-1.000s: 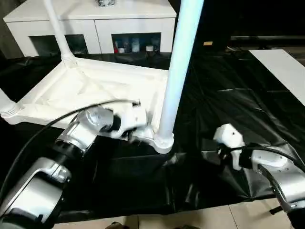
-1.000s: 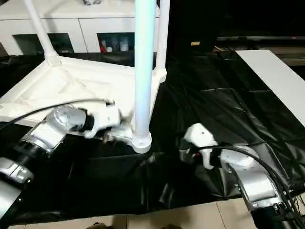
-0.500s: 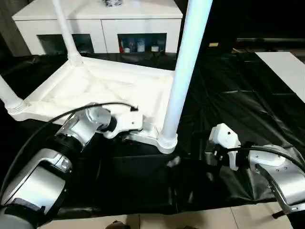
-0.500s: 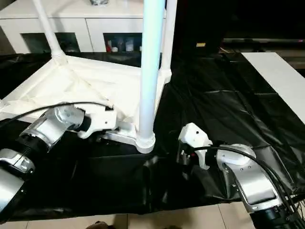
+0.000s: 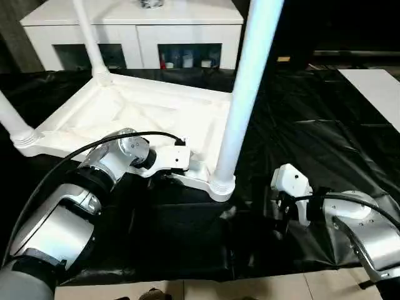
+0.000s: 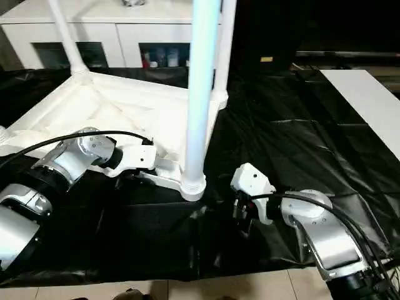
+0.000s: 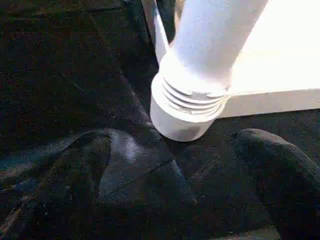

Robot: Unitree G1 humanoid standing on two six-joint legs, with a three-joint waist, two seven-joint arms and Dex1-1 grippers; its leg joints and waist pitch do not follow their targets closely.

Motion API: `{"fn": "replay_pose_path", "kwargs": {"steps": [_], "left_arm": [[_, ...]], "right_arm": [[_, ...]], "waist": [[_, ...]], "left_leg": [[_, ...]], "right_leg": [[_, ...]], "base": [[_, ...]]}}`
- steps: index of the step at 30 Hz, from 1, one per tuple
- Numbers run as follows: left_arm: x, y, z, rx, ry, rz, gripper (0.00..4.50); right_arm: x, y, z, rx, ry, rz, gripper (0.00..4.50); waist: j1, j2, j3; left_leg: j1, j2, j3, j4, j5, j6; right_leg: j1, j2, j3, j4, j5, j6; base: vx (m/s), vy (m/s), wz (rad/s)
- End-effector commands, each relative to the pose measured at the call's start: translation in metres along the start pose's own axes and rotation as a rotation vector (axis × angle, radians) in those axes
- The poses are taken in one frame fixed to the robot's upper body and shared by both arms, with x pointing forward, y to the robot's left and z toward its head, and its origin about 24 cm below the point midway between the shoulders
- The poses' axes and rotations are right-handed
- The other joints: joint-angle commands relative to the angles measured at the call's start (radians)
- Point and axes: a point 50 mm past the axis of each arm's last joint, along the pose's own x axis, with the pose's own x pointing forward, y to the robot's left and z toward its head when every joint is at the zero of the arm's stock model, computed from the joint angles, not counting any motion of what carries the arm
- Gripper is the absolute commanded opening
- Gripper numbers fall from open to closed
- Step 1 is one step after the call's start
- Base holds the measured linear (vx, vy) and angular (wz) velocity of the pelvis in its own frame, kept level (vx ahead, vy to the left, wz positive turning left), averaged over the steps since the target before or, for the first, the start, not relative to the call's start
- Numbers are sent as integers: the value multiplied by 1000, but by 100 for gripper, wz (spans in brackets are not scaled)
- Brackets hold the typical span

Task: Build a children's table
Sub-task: Rotate table base

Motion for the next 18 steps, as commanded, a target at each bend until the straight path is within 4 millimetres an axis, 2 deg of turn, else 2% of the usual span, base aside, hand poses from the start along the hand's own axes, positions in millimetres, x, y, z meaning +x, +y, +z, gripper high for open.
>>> {"fn": "replay_pose_path", "kwargs": {"steps": [1,4,6,8,9,10,11,12,14,16,17,18], "left_arm": [[-1,-1,-4,4,46,-33,118],[1,-3,-7,-32,48,-48,106],[1,-4,-11,-75,57,-51,77],[1,-8,-14,-124,42,-57,74],[3,-11,-17,-180,15,-49,52],[5,-14,-19,-228,-9,-35,42],[5,-14,-19,-231,-10,-34,42],[9,-19,-23,-324,-51,18,36],[13,-23,-26,-391,-66,54,33],[15,-29,-31,-465,-70,92,27],[16,-31,-32,-479,-68,101,26],[17,-34,-34,-503,-63,115,26]], "right_arm": [[-1,0,3,-18,5,2,450],[-1,-1,3,-17,3,-1,450],[-1,-2,2,-17,4,-4,450],[-1,-2,2,-12,4,-17,450],[-1,-3,1,-8,4,-31,450],[-2,-5,0,-5,6,-51,450],[-2,-5,0,-5,6,-52,450],[-2,-9,-2,1,12,-104,450],[-3,-14,-4,14,20,-156,450],[-4,-20,-5,28,23,-213,450],[-4,-21,-5,35,23,-222,450],[-5,-23,-6,46,23,-239,450]], "waist": [[2,-5,-74],[0,-7,-75],[0,-4,-75],[-1,-3,-75],[-2,-4,-74],[-2,0,-75],[-7,0,-74],[-9,3,-76],[-15,0,-75],[-23,0,-73],[-27,1,-70],[-28,3,-71]], "left_leg": [[25,52,-29,-71,-188,47],[22,50,-28,-69,-176,51],[23,51,-28,-69,-173,52],[24,51,-28,-69,-173,52],[23,51,-29,-70,-175,52],[23,52,-29,-71,-174,48],[23,53,-30,-72,-179,47],[24,52,-30,-71,-180,48],[24,51,-28,-71,-179,52],[22,47,-27,-71,-185,55],[22,43,-26,-69,-205,59],[25,43,-27,-69,-213,55]], "right_leg": [[50,-88,44,-69,-124,-245],[53,-89,45,-67,-111,-246],[52,-89,44,-66,-104,-250],[52,-87,44,-66,-96,-256],[53,-89,44,-67,-101,-258],[53,-90,44,-64,-98,-261],[53,-89,43,-64,-92,-267],[54,-88,43,-64,-91,-269],[53,-87,43,-66,-99,-272],[52,-86,41,-69,-144,-266],[49,-85,42,-80,-212,-246],[49,-85,42,-80,-238,-237]], "base": [[0,0,0],[0,0,0],[0,0,0],[0,0,0],[0,0,0],[0,0,0],[0,0,0],[0,0,0],[0,0,0],[0,0,0],[0,0,0],[0,0,0]]}}
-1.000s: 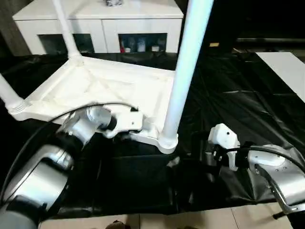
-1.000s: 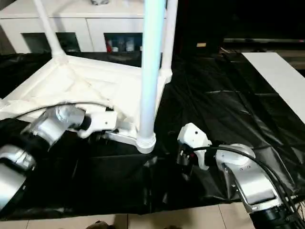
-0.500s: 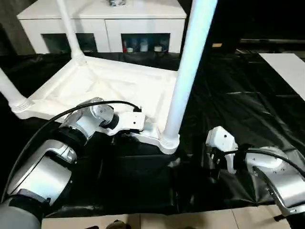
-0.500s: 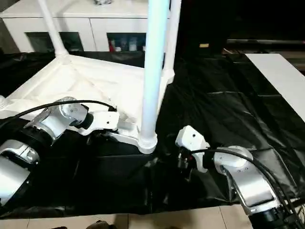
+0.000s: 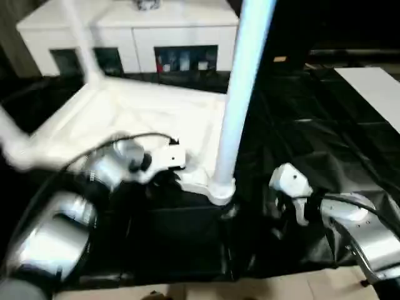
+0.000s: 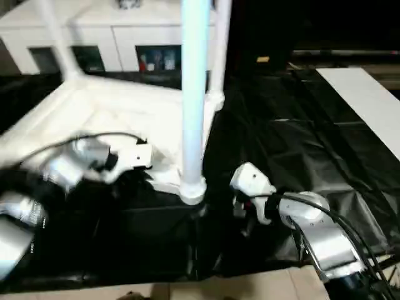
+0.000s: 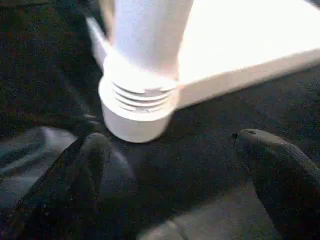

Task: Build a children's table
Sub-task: Rotate table base, then rotate leg to tighten

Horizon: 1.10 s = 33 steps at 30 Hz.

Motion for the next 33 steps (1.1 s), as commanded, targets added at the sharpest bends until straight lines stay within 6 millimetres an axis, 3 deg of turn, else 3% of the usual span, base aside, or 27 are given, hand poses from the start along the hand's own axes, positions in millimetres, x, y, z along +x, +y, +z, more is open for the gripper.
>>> {"fn": "replay_pose_path", "kwargs": {"steps": [1,2,3,4,5,6,8,9,10,11,13,14,16,17,18,21,23,26,30,32,33], "left_arm": [[4,-10,-34,-178,66,89,26],[6,-16,-38,-211,65,120,25],[7,-21,-40,-235,63,153,19],[7,-25,-40,-241,58,177,19],[7,-25,-40,-241,58,177,17],[10,-32,-35,-215,22,199,17],[14,-39,-28,-173,-38,192,15],[16,-42,-23,-122,-71,183,8],[17,-45,-20,-83,-92,179,8],[18,-48,-18,-54,-99,169,3],[19,-56,-12,2,-124,138,1],[22,-62,-5,35,-156,110,1],[24,-65,0,46,-175,88,1],[24,-67,0,43,-177,82,1],[25,-67,1,48,-170,75,1],[28,-67,-1,55,-135,57,1],[30,-66,0,45,-115,23,1],[31,-62,3,45,-114,30,1],[31,-54,10,82,-120,30,1],[30,-52,14,105,-128,23,1],[30,-51,16,121,-125,8,1]], "right_arm": [[-4,-10,-1,31,5,-63,450],[-4,-12,-1,44,4,-80,450],[-5,-14,-2,53,5,-95,450],[-5,-16,-2,64,7,-108,450],[-5,-16,-2,64,7,-108,450],[-4,-18,-4,78,12,-128,450],[-3,-20,-4,86,14,-135,450],[-2,-20,-4,91,12,-137,450],[-1,-21,-4,95,11,-140,450],[0,-21,-4,101,6,-140,450],[2,-22,-2,111,-11,-140,450],[4,-22,1,125,-38,-128,450],[6,-21,3,132,-52,-117,450],[6,-21,3,131,-54,-115,450],[7,-21,4,135,-60,-107,450],[9,-20,5,143,-75,-85,450],[12,-20,8,178,-117,-48,450],[14,-19,12,218,-154,-4,450],[19,-17,12,181,-129,71,450],[23,-14,11,164,-116,111,450],[29,-13,11,159,-105,128,450]], "waist": [[2,-20,-51],[-6,-27,-45],[-17,-26,-38],[-21,-27,-39],[-27,-28,-36],[-32,-37,-37],[-36,-34,-38],[-47,-40,-35],[-46,-37,-36],[-49,-40,-36],[-51,-33,-38],[-54,-37,-40],[-52,-34,-43],[-42,-31,-47],[-40,-32,-47],[-27,-35,-50],[-22,-35,-51],[-18,-40,-51],[-9,-39,-46],[-7,-36,-47],[-7,-38,-47]], "left_leg": [[14,43,-31,-71,-226,50],[14,45,-34,-77,-253,45],[17,45,-37,-81,-298,32],[21,46,-40,-82,-319,26],[27,38,-40,-78,-347,23],[32,35,-41,-76,-354,20],[26,37,-47,-81,-358,15],[32,31,-50,-79,-400,14],[36,29,-53,-78,-408,17],[36,28,-54,-78,-416,18],[37,34,-60,-84,-439,17],[35,38,-61,-88,-443,19],[30,45,-62,-98,-436,19],[44,48,-55,-96,-429,17],[44,49,-52,-96,-419,17],[33,49,-41,-96,-340,34],[27,49,-41,-97,-310,38],[29,46,-39,-92,-313,41],[43,47,-36,-89,-348,25],[39,47,-40,-91,-354,17],[31,47,-43,-94,-351,12]], "right_leg": [[48,-83,37,-86,-301,-212],[46,-83,35,-91,-369,-191],[44,-84,30,-97,-462,-167],[42,-85,28,-100,-511,-153],[35,-82,25,-117,-603,-116],[31,-82,27,-123,-636,-94],[35,-83,24,-121,-642,-83],[25,-78,18,-132,-686,-61],[21,-80,17,-134,-697,-56],[20,-79,17,-136,-702,-53],[18,-80,13,-136,-677,-58],[23,-81,8,-132,-626,-75],[29,-83,8,-126,-535,-99],[19,-82,15,-123,-473,-124],[18,-81,18,-120,-435,-140],[31,-84,24,-105,-319,-178],[38,-87,25,-102,-298,-178],[36,-89,24,-105,-333,-177],[21,-88,26,-115,-424,-159],[25,-88,23,-116,-448,-149],[30,-90,21,-114,-448,-142]], "base": [[0,0,0],[0,0,0],[0,0,0],[0,0,0],[0,0,0],[0,0,0],[0,0,0],[0,0,0],[0,0,0],[0,0,0],[0,0,0],[0,0,0],[0,0,0],[0,0,0],[0,0,0],[0,0,0],[0,0,0],[0,0,0],[0,0,0],[0,0,0],[0,0,0]]}}
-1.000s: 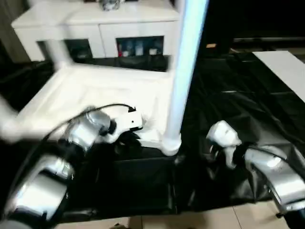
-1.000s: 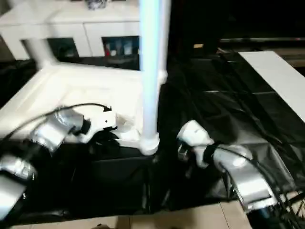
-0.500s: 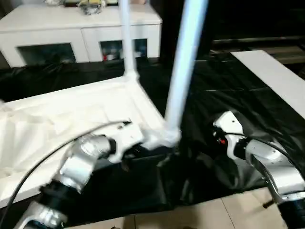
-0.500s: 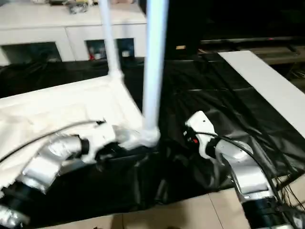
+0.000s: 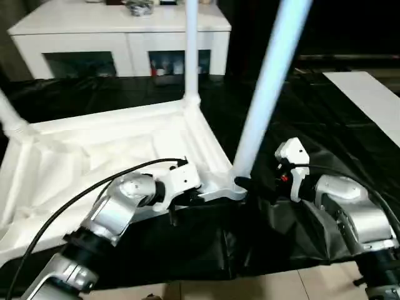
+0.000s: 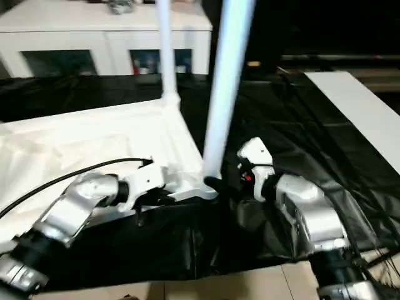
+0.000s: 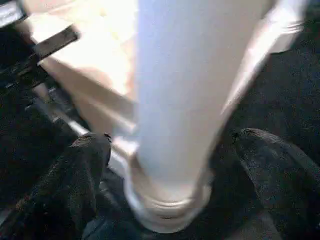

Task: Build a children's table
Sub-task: Rotate leg to tighten

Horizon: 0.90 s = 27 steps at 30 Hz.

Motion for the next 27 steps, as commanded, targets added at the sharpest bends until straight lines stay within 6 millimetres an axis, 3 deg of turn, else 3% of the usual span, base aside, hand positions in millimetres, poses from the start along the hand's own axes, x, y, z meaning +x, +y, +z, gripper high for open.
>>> {"fn": "replay_pose_path", "kwargs": {"steps": [1,11,13,18,19,27], "left_arm": [[5,-3,1,50,35,-55,1],[4,-1,2,71,40,-80,1],[4,-1,1,72,41,-81,0],[2,-1,-3,70,53,-82,0],[2,-1,-4,70,56,-83,0],[0,0,-6,69,62,-84,0]], "right_arm": [[5,0,-1,-18,21,23,450],[20,-10,-1,-23,40,-7,450],[21,-11,-1,-20,38,-8,420],[20,-12,-5,-23,55,5,393],[20,-13,-6,-24,57,7,369],[17,-13,-9,-24,64,22,317]], "waist": [[-6,-7,-49],[0,-8,-51],[2,-8,-52],[1,-8,-53],[2,-8,-53],[-1,-6,-50]], "left_leg": [[21,57,-27,-83,-353,8],[20,59,-26,-84,-330,4],[18,60,-26,-85,-320,4],[15,59,-24,-85,-302,11],[15,60,-24,-85,-300,11],[16,60,-26,-87,-334,4]], "right_leg": [[15,-74,45,-95,-453,-145],[16,-75,47,-88,-397,-167],[19,-74,47,-85,-371,-173],[23,-74,48,-79,-326,-188],[23,-74,48,-79,-323,-189],[22,-74,47,-84,-370,-181]], "base": [[0,0,0],[0,0,0],[0,0,0],[0,0,0],[0,0,0],[0,0,0]]}}
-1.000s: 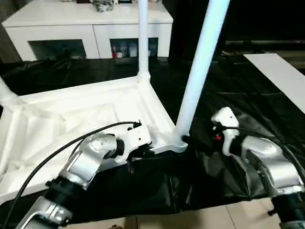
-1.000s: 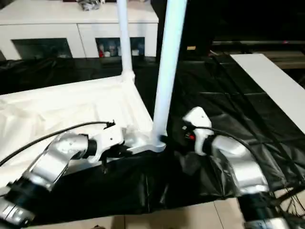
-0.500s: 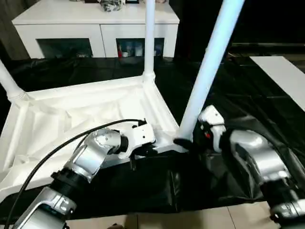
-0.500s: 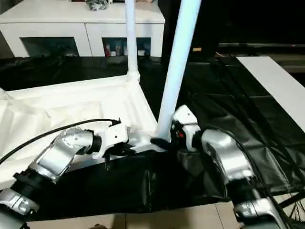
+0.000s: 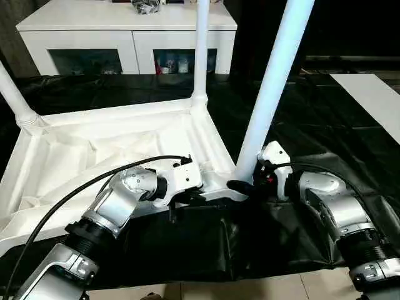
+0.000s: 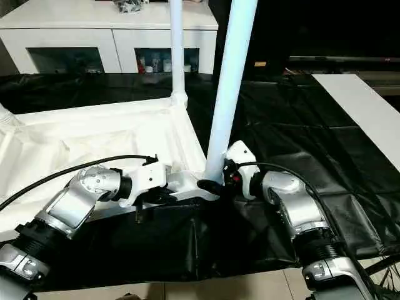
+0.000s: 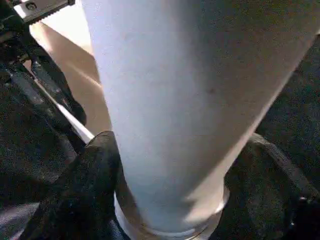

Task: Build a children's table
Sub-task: Rotate leg to tighten

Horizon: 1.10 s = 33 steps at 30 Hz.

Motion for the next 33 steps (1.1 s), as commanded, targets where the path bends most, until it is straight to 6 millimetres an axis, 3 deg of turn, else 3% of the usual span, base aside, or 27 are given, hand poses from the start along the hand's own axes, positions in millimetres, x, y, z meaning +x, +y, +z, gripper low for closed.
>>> {"fn": "replay_pose_path", "kwargs": {"steps": [1,2,8,9,10,11,12,13,15,20,21,23,24,27,29,30,31,32,33], "left_arm": [[1,-4,-8,20,58,-49,0],[1,-4,-8,20,58,-49,0],[1,-4,-11,-13,57,-27,0],[5,-3,-10,-55,53,18,0],[5,-2,-10,-60,53,24,0],[11,3,-9,-101,64,109,0],[12,4,-9,-108,68,127,0],[17,10,-7,-141,70,208,0],[23,15,-2,-167,58,263,0],[36,27,19,-166,33,385,0],[39,29,24,-159,26,395,0],[42,29,29,-156,17,402,0],[46,30,33,-148,8,403,0],[46,32,33,-117,13,407,0],[43,32,29,-103,19,402,0],[41,32,27,-102,22,402,0],[39,33,25,-104,25,404,0],[38,33,24,-106,26,404,0],[37,33,24,-95,25,400,0]], "right_arm": [[-5,-6,1,-19,20,-21,310],[-5,-6,1,-18,20,-20,285],[-4,-10,-12,45,84,-86,264],[0,-17,-19,97,106,-219,264],[1,-18,-20,103,109,-236,263],[6,-24,-26,174,109,-390,262],[7,-25,-26,189,108,-417,261],[12,-28,-31,274,102,-559,261],[17,-28,-35,352,102,-674,261],[42,-17,-41,584,88,-875,261],[48,-14,-40,604,96,-903,261],[57,-10,-37,612,88,-903,261],[73,-2,-26,599,48,-836,261],[89,6,-3,529,-58,-682,261],[87,4,5,467,-96,-658,331],[82,0,7,442,-110,-676,331],[78,-5,9,425,-122,-709,338],[75,-7,10,405,-130,-716,338],[72,-9,11,390,-137,-715,366]], "waist": [[-7,-5,-52],[-7,-5,-52],[-9,-4,-52],[-12,-3,-50],[-17,-2,-47],[-25,-3,-45],[-31,-1,-44],[-40,-4,-42],[-45,-2,-44],[-64,9,-47],[-69,7,-42],[-72,8,-41],[-73,9,-42],[-78,10,-42],[-74,7,-44],[-74,4,-44],[-74,3,-44],[-76,2,-47],[-74,4,-50]], "left_leg": [[18,59,-25,-87,-331,6],[18,60,-26,-87,-330,6],[19,60,-26,-88,-332,3],[18,59,-26,-89,-344,-2],[18,58,-25,-89,-351,-9],[20,56,-30,-90,-386,-25],[24,54,-31,-89,-407,-35],[30,51,-35,-86,-451,-45],[30,50,-44,-88,-478,-55],[33,52,-49,-97,-540,-70],[43,46,-48,-93,-589,-69],[46,45,-51,-94,-620,-66],[46,46,-51,-94,-629,-66],[39,48,-57,-102,-655,-63],[38,48,-54,-102,-640,-59],[39,48,-51,-102,-633,-56],[33,48,-50,-101,-610,-48],[19,50,-52,-104,-567,-42],[13,51,-52,-106,-536,-39]], "right_leg": [[22,-75,48,-84,-372,-179],[22,-74,48,-84,-372,-179],[21,-73,48,-81,-355,-187],[20,-73,47,-83,-378,-186],[16,-73,48,-84,-394,-186],[14,-74,44,-88,-454,-173],[8,-74,43,-92,-485,-167],[2,-74,40,-103,-564,-134],[5,-76,33,-110,-606,-106],[1,-70,30,-112,-514,-112],[-12,-67,25,-123,-544,-102],[-10,-68,19,-129,-567,-84],[-10,-69,17,-129,-570,-79],[-3,-70,12,-132,-550,-73],[-5,-73,18,-129,-533,-84],[-7,-73,21,-129,-529,-89],[-4,-76,24,-126,-523,-97],[8,-79,27,-118,-498,-108],[13,-81,29,-112,-469,-116]], "base": [[0,0,0],[0,0,0],[0,0,0],[0,0,0],[0,0,0],[0,0,0],[0,0,0],[0,0,0],[0,0,0],[0,0,0],[0,0,0],[0,0,0],[0,0,0],[0,0,0],[0,0,0],[0,0,0],[0,0,0],[0,0,0],[0,0,0]]}}
